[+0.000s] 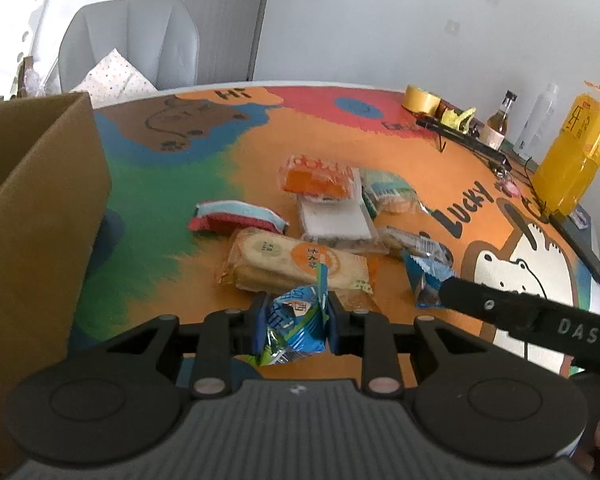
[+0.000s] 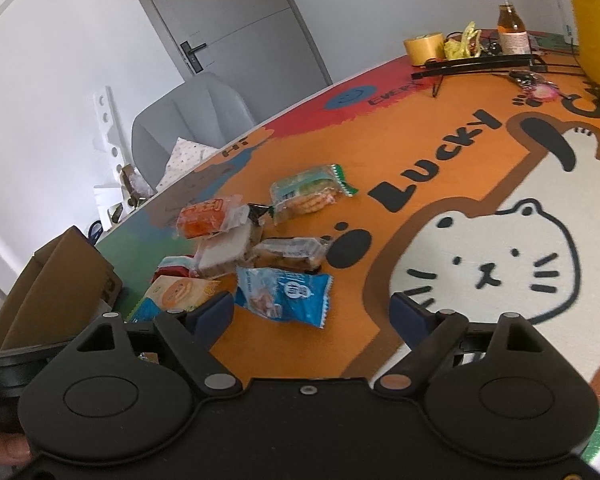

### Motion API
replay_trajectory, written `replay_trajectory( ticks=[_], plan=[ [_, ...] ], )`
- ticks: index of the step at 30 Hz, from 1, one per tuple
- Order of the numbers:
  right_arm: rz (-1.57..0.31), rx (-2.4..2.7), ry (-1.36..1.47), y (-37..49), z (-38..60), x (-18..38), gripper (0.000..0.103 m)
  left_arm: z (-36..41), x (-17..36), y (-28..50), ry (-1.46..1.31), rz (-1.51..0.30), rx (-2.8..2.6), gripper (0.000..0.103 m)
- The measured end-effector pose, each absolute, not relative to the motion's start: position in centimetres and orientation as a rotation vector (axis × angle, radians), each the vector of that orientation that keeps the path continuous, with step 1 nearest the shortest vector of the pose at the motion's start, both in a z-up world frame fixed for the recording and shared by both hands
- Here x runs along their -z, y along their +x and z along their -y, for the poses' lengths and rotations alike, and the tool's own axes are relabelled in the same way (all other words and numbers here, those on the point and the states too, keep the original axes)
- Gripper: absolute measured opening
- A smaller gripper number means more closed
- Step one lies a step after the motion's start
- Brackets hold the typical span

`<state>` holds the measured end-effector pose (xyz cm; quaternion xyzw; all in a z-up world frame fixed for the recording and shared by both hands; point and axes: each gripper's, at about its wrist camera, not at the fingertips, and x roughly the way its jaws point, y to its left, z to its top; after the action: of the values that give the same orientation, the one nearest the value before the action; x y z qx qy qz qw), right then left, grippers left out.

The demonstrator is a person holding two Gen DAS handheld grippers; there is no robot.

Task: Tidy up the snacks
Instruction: 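Grasp a blue candy pack with the left tool while the right tool grasps another blue pack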

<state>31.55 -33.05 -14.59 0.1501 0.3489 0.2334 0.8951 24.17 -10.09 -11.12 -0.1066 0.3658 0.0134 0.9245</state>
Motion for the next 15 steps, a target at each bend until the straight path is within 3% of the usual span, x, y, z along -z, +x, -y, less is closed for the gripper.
replay_trajectory(
  ticks=[11, 14, 15],
  plan=[
    [-0.723, -0.495, 0.276, 32.5, 30.9, 14.4, 0.086, 8.7, 9.9, 23.8, -0.232, -0.713, -0.041, 0.028],
    [-0.713, -0.481, 0.218, 32.3, 29.8, 14.4, 0.071, 8.5, 9.8, 23.7, -0.237, -0.707, -0.041, 0.028],
    [-0.712, -0.471, 0.196, 32.3, 29.5, 14.4, 0.059, 8.4, 9.8, 23.6, -0.238, -0.706, -0.04, 0.028]
  ],
)
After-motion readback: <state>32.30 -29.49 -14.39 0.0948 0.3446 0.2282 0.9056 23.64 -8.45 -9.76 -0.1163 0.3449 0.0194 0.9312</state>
